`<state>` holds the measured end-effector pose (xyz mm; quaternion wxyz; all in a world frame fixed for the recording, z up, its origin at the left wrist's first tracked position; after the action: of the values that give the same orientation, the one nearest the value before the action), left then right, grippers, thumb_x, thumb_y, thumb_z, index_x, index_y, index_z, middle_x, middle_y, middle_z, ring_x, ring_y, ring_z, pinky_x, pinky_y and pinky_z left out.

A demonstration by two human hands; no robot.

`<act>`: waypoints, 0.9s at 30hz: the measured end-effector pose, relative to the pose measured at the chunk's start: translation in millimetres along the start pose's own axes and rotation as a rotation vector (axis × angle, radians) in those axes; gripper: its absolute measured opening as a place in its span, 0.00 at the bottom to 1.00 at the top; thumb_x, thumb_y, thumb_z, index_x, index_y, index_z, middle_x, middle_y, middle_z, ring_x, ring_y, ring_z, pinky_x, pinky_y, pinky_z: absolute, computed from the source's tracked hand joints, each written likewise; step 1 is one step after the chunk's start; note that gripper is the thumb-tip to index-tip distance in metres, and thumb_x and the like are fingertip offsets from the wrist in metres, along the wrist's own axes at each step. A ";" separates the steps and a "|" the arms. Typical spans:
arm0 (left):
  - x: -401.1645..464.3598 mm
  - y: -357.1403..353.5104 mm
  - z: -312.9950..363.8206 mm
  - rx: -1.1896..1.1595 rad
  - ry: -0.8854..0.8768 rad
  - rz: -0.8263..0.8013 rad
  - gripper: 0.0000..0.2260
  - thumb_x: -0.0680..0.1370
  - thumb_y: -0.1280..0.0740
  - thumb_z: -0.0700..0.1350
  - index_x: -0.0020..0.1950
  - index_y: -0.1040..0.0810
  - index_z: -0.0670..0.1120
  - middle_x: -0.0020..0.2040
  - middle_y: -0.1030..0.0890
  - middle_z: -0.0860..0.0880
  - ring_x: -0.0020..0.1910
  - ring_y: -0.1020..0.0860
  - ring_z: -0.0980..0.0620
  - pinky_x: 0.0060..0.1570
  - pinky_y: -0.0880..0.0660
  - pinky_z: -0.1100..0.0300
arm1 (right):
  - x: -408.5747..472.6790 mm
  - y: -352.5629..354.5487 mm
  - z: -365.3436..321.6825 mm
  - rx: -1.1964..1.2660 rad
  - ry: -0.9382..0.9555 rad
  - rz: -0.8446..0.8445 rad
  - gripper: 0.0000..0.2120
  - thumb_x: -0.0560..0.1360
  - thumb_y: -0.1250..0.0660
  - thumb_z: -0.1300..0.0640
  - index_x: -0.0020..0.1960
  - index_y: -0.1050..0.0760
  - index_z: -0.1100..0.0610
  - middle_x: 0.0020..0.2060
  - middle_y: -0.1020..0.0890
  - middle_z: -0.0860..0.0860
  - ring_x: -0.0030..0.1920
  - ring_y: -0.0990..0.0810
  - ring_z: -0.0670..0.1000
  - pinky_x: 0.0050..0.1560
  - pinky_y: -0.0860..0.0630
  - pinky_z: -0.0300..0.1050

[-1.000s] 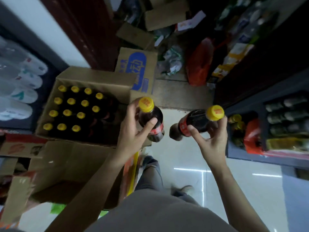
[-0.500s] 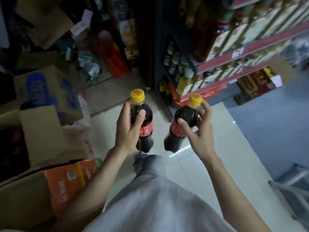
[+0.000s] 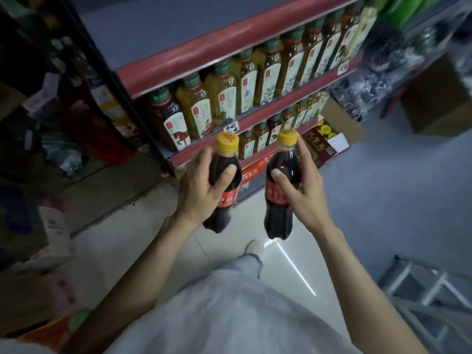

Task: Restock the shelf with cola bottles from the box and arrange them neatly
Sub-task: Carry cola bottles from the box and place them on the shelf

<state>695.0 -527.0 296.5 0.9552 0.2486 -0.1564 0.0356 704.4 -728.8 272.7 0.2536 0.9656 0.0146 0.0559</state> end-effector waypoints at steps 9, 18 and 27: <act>117.4 -43.7 108.2 -0.008 -0.144 0.207 0.18 0.79 0.43 0.60 0.59 0.31 0.47 0.47 0.24 0.54 0.47 0.25 0.59 0.49 0.29 0.68 | 124.5 124.9 -11.8 0.049 0.197 -0.008 0.32 0.73 0.39 0.38 0.73 0.49 0.33 0.66 0.38 0.27 0.64 0.36 0.27 0.63 0.37 0.27; 225.8 -45.4 209.4 -0.011 -0.356 0.579 0.09 0.80 0.42 0.53 0.58 0.33 0.52 0.49 0.23 0.59 0.48 0.25 0.62 0.51 0.29 0.63 | 249.6 243.0 -65.5 0.348 0.503 -0.045 0.33 0.76 0.36 0.49 0.77 0.46 0.48 0.74 0.34 0.48 0.72 0.34 0.46 0.72 0.36 0.55; 301.9 -27.6 250.1 0.232 -0.407 0.906 0.20 0.80 0.42 0.54 0.62 0.31 0.39 0.51 0.24 0.51 0.50 0.25 0.54 0.53 0.29 0.60 | 351.7 312.2 -126.4 0.428 0.797 0.064 0.33 0.80 0.38 0.56 0.77 0.51 0.63 0.75 0.41 0.47 0.75 0.40 0.43 0.74 0.41 0.45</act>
<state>915.1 -675.6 586.1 0.7604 0.2620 -0.4262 0.4141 1039.0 -919.1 570.9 0.0213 0.8993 0.0925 0.4270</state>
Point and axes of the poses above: each hand's wrist, its own x-axis towards the middle knuckle, its own y-axis out of the back of the hand, z = x × y, the point moved 10 cm from there along x, towards the middle knuckle
